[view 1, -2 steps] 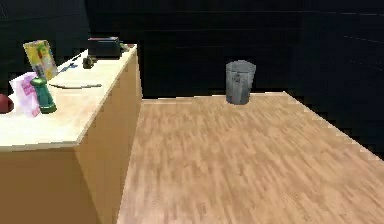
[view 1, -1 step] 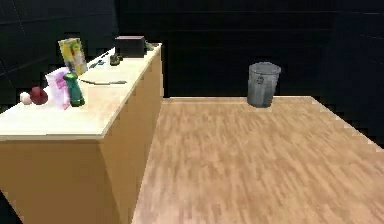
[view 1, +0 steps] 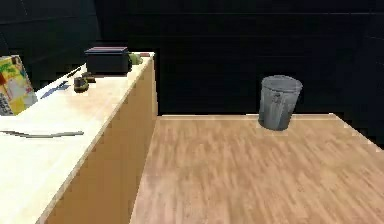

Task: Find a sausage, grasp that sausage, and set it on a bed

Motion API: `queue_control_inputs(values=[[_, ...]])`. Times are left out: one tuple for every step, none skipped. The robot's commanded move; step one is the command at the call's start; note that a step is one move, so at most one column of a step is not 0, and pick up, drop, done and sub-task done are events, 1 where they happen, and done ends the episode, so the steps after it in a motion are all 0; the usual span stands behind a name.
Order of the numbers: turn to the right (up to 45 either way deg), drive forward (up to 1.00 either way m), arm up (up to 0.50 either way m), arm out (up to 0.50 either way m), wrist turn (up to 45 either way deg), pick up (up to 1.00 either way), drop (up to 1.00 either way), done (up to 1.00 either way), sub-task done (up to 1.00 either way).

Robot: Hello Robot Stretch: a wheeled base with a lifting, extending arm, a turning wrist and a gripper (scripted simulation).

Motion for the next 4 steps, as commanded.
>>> queue_control_inputs(values=[[0.0,1.00,0.00,0.00,0.0,0.00,0.00,0.00,0.00],[0.0,0.55,0.00,0.00,0.0,0.00,0.00,0.00,0.00],[-45.0,0.00,0.00,0.00,0.0,0.00,0.00,0.00,0.00],[-45.0,0.00,0.00,0.00,0.0,0.00,0.00,0.00,0.00]])
